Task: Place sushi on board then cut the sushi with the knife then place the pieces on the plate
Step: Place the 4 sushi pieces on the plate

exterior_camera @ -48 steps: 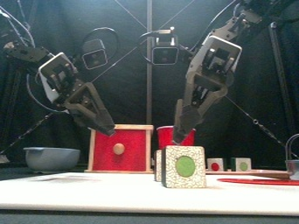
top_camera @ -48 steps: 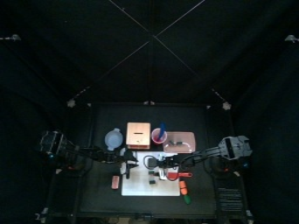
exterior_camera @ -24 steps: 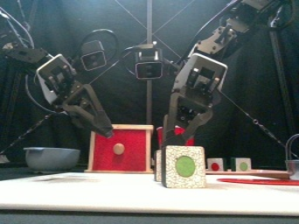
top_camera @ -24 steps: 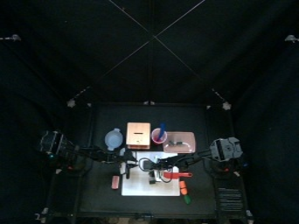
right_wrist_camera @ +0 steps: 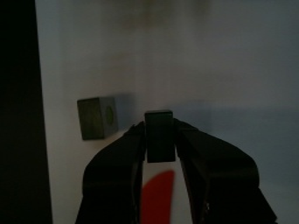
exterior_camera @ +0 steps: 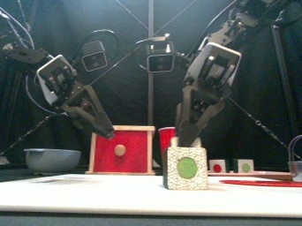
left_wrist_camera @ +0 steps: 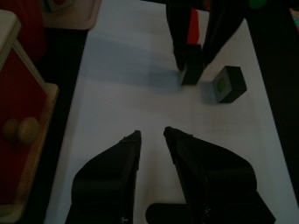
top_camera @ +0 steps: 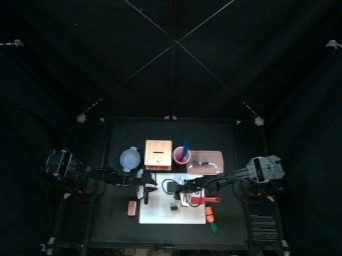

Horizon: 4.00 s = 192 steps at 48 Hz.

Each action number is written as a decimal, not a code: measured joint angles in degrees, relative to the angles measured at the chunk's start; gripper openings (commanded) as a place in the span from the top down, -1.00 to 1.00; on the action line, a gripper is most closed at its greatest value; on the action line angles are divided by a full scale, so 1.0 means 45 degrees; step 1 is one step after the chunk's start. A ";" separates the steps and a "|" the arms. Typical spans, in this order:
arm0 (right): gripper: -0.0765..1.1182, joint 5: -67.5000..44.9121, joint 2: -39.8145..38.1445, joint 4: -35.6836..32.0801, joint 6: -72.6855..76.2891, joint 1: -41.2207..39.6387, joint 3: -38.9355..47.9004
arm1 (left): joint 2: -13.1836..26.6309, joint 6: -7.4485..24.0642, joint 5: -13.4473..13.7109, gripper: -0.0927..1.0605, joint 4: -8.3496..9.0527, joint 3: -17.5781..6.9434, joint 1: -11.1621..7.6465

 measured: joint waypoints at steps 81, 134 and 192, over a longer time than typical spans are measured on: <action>-0.48 -0.0449 -0.8242 0.1309 0.0117 -0.5273 0.7012 | 0.0000 -0.0020 0.0000 -0.39 0.0000 0.0020 0.0195; -0.49 -0.3535 0.0059 0.2188 0.0078 0.1992 0.0996 | 0.0000 0.0000 0.0000 -0.39 -0.0020 0.0020 0.0234; -0.13 -0.1875 -0.2266 0.1523 0.0098 -0.0723 0.2480 | 0.0000 0.0000 0.0000 -0.39 -0.0020 0.0020 0.0234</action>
